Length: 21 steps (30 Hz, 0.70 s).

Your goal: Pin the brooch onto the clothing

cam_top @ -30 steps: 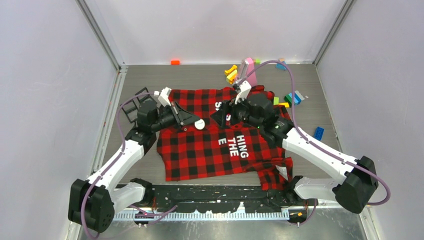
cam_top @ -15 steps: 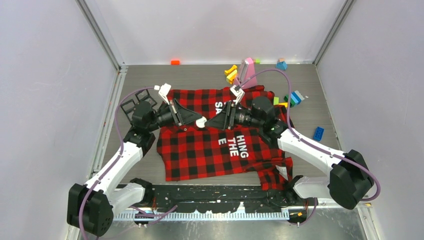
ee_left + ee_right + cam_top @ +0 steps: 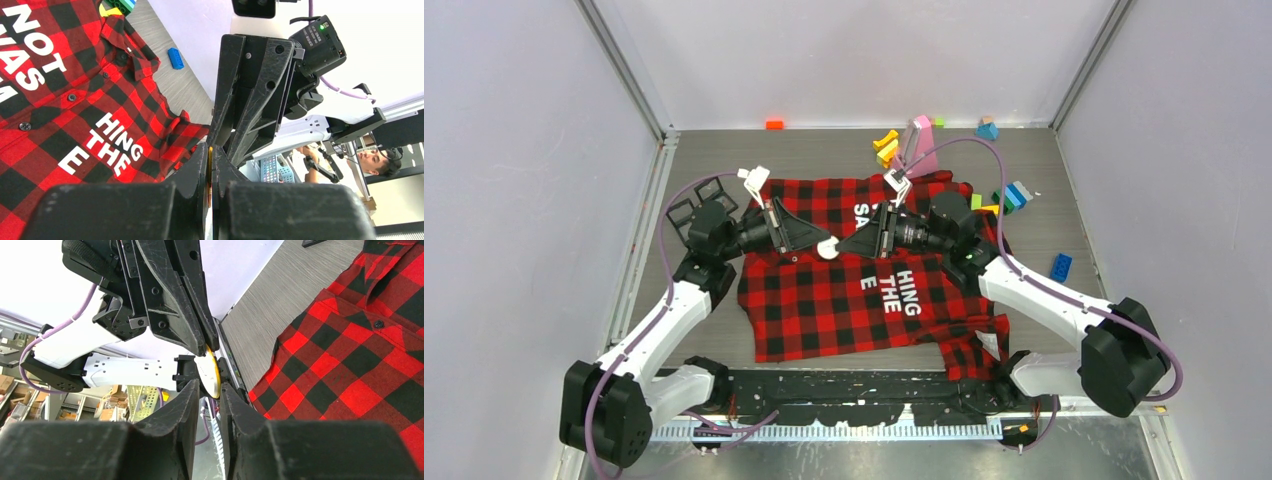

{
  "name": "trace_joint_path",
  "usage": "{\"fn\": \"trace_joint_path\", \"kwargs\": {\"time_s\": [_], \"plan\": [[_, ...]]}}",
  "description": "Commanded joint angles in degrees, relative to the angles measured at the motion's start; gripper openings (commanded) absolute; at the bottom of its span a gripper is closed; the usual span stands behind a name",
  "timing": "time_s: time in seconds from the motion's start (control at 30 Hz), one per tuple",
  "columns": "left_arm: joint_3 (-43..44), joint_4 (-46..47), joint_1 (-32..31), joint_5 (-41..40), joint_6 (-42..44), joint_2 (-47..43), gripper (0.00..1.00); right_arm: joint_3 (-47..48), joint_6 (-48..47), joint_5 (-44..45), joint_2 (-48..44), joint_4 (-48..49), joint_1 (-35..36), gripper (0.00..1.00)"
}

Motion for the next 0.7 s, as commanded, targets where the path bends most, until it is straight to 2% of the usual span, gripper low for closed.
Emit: {"fn": "trace_joint_path", "kwargs": {"time_s": [0.0,0.2,0.37,0.53,0.57,0.6,0.63,0.67], "plan": [[1.69,3.09,0.24,1.47,-0.59,0.13,0.0,0.11,0.75,-2.06,0.13,4.68,0.1,0.26],[1.96,4.25,0.24,2.77,-1.51,0.8,0.0,0.24,0.79,-2.1,0.84,5.16,0.1,0.16],[2.31,4.57,0.24,3.67,-2.0,1.22,0.0,0.34,1.44,-2.22,1.69,6.5,0.1,0.03],[2.78,4.53,0.24,3.8,-2.22,1.35,0.0,-0.18,1.71,-0.96,1.31,7.42,0.1,0.01],[3.03,4.45,0.24,3.77,-2.18,1.42,0.03,-0.36,1.67,-0.36,1.13,7.57,0.1,0.01],[3.17,4.4,0.24,3.66,-2.16,1.55,0.19,-1.02,1.75,1.18,0.57,8.16,0.1,0.01],[3.27,4.4,0.24,3.4,-2.21,1.53,0.45,-1.52,1.82,2.11,0.23,8.73,0.1,0.01],[3.25,4.4,0.24,2.87,-2.2,1.38,0.62,-2.63,2.05,3.91,-0.53,10.14,0.1,0.01]]}}
